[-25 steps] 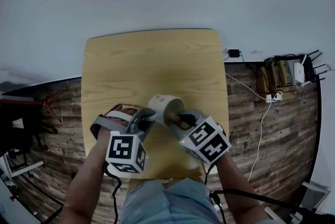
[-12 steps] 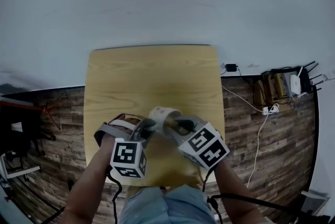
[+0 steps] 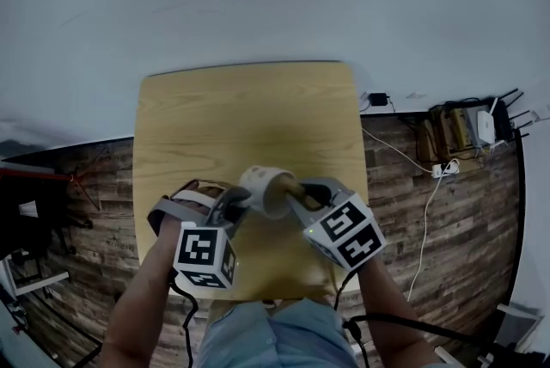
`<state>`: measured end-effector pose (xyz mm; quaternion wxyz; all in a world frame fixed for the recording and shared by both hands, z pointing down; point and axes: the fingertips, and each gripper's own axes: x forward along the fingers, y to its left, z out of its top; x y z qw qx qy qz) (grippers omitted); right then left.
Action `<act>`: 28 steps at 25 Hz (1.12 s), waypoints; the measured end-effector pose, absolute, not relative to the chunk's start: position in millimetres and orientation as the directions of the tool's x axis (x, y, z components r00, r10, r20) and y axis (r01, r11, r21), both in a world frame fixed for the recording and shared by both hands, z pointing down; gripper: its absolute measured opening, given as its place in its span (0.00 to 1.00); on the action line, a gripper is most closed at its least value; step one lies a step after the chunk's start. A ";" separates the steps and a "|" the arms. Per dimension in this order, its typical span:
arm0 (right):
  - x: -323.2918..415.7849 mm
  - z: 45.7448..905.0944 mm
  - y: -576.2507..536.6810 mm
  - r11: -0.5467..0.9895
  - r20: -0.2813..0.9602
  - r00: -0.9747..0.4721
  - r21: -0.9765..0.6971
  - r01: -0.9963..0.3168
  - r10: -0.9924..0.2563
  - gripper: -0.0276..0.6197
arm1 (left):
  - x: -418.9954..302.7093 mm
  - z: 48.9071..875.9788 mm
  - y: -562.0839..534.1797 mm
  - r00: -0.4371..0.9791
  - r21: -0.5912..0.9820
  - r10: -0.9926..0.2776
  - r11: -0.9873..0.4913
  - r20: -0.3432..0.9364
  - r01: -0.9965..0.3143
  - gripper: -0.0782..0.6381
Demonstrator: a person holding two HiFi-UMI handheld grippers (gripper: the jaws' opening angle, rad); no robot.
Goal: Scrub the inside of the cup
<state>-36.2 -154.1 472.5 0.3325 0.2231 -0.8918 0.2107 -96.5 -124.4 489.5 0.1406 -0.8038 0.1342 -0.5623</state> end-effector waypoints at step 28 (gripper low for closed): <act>-54.8 453.2 -138.4 0.843 0.659 -0.724 -0.259 -0.472 -0.202 0.13 | -96.7 489.1 -120.4 0.322 -0.388 -0.381 -0.921 0.867 -0.045 0.21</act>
